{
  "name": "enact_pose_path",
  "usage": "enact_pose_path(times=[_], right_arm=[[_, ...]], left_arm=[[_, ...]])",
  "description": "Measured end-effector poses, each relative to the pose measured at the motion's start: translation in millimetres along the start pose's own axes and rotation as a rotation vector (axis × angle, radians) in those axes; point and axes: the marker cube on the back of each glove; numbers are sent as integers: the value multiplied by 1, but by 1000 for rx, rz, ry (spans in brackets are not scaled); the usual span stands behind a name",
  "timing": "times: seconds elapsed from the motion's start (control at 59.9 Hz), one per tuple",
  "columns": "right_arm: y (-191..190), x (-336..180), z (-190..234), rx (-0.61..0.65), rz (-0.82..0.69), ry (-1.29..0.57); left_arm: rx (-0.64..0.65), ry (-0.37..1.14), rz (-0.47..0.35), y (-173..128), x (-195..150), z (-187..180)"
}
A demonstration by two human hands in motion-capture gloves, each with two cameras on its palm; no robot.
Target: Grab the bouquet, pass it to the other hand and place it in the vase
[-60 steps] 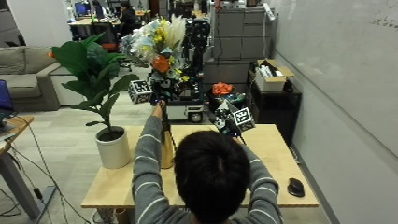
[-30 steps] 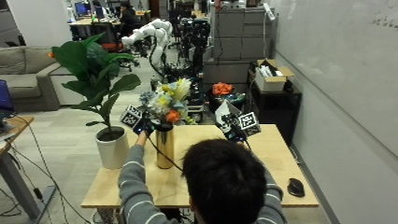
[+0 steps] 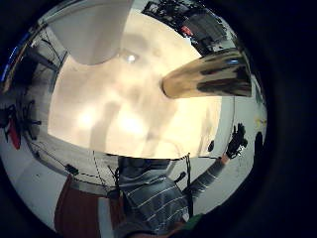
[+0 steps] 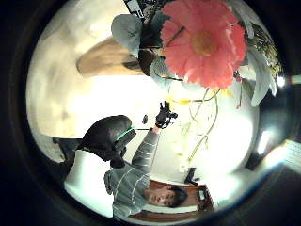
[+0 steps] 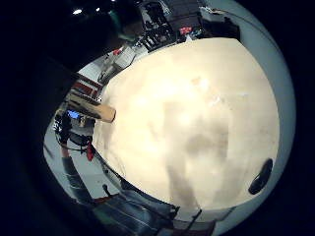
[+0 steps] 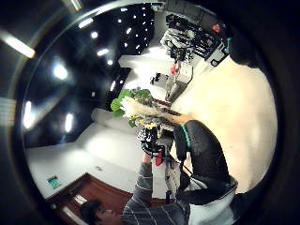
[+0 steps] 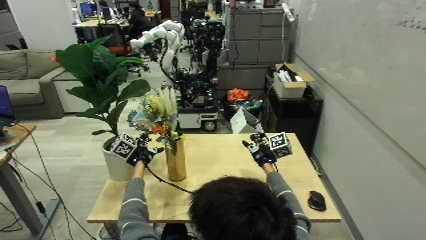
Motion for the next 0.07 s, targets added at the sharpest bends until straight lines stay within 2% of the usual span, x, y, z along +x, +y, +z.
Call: enact_pose_path(times=[0.067], right_arm=[[0, 3, -1, 8, -58, 10]], left_arm=[[-19, 23, 32, -11, -5, 5]])
